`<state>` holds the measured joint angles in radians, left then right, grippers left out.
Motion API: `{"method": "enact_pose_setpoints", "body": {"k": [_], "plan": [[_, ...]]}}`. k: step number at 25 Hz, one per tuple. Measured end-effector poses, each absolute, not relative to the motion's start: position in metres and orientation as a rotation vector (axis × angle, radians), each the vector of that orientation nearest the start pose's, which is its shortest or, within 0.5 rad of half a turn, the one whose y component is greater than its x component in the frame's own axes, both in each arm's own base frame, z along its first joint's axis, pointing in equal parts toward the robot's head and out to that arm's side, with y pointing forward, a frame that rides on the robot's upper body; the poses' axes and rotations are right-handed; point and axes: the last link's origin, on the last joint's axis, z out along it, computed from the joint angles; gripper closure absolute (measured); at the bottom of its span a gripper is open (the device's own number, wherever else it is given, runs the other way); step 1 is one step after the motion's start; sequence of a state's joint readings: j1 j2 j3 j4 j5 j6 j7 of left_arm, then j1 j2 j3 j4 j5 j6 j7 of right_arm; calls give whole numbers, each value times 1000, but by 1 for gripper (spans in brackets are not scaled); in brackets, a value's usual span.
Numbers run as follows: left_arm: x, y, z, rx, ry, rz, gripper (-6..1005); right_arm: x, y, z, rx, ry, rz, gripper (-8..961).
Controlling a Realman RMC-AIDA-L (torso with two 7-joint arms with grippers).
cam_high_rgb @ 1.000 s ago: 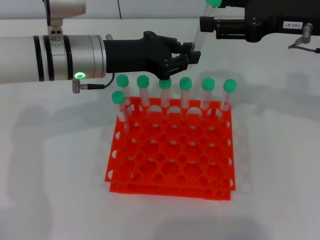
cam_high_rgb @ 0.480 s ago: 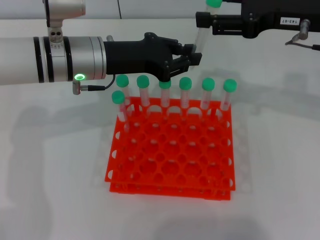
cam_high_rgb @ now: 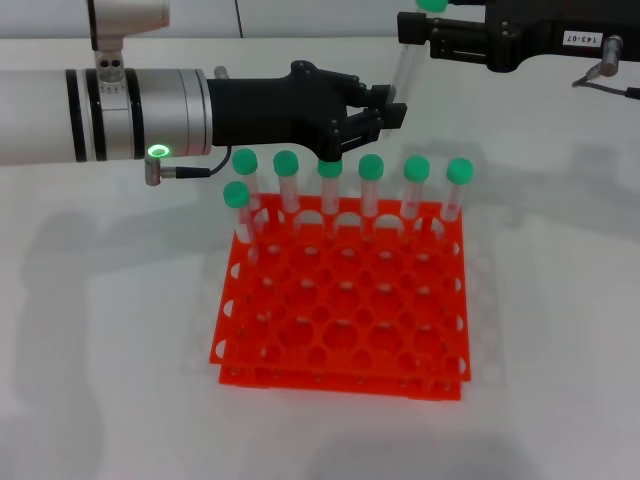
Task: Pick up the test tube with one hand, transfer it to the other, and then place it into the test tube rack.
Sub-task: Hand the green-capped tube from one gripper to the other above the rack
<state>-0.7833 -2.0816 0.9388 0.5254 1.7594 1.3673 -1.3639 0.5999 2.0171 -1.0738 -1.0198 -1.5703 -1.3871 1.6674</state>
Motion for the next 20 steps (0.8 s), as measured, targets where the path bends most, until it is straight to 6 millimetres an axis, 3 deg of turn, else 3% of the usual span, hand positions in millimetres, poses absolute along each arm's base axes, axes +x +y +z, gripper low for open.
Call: {"method": "enact_pose_setpoints", "body": {"k": [8,20], "plan": [[-162,388,-39,-2811,-377,-794,804,135,388,51,-2660,302,900,542],[-161,388,-39,-2811,-359,-793,804,133,390,52,-2652,293,898,645]]}}
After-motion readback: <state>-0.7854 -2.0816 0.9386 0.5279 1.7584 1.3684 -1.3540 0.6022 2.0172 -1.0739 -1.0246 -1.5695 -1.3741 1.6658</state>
